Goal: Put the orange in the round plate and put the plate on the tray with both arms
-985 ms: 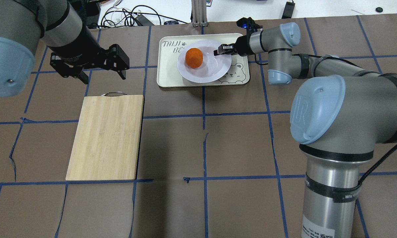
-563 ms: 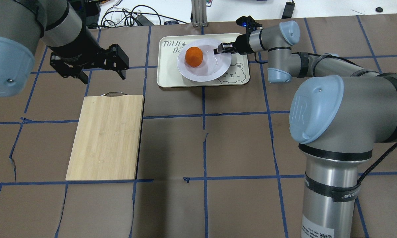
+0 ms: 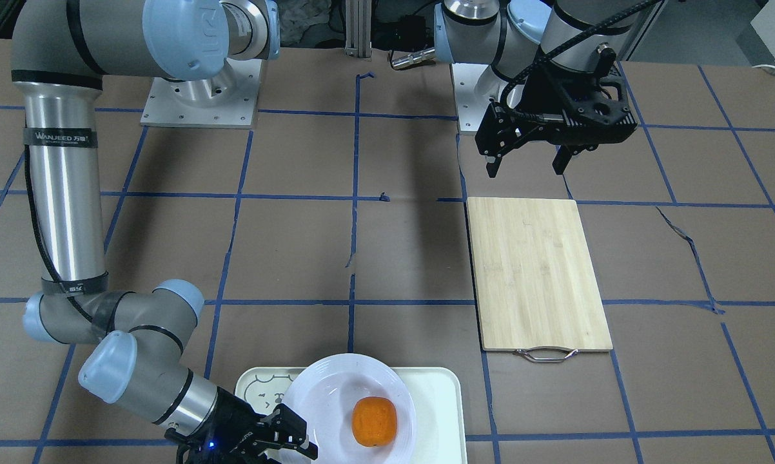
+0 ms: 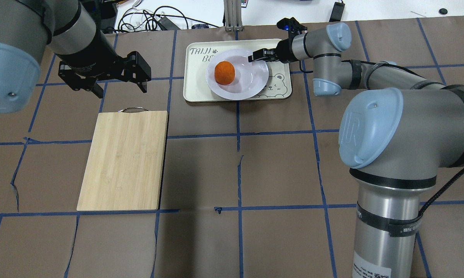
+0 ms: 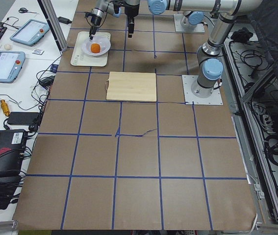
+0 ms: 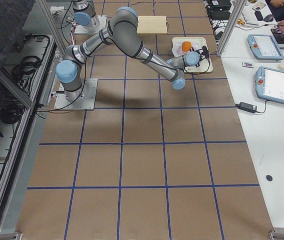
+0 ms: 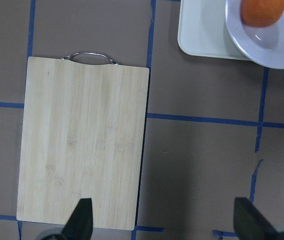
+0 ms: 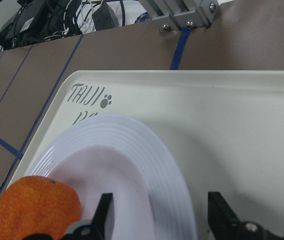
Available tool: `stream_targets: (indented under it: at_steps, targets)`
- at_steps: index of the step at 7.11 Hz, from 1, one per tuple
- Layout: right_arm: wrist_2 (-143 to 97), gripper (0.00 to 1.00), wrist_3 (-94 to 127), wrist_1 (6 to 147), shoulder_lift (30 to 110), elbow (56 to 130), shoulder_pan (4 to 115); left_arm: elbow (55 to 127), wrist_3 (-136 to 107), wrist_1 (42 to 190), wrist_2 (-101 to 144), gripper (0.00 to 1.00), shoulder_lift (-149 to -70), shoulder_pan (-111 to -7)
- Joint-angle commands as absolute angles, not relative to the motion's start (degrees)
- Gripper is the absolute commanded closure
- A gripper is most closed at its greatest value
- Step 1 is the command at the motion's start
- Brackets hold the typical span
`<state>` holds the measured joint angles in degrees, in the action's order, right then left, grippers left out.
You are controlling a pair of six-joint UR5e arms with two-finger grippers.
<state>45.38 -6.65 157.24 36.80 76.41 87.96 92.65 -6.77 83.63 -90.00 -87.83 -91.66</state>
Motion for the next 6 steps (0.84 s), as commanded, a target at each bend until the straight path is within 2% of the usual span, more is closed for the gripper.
stream_targets:
  at_steps: [1,4,6]
  targets:
    - [50.2,0.08,-6.5,157.0,39.4,76.6,87.9,92.6,-6.8,83.7,-90.0,0.0,-87.9,-91.7]
    - [60.4,0.0,-5.9,136.6,51.4,77.8,87.8,92.6,-6.9,83.6,-90.0,0.0,-87.9,-91.8]
    - [69.5,0.0,-5.9,116.8,62.3,82.1,87.6,92.4,-6.9,83.7,-90.0,0.0,-88.0,-91.8]
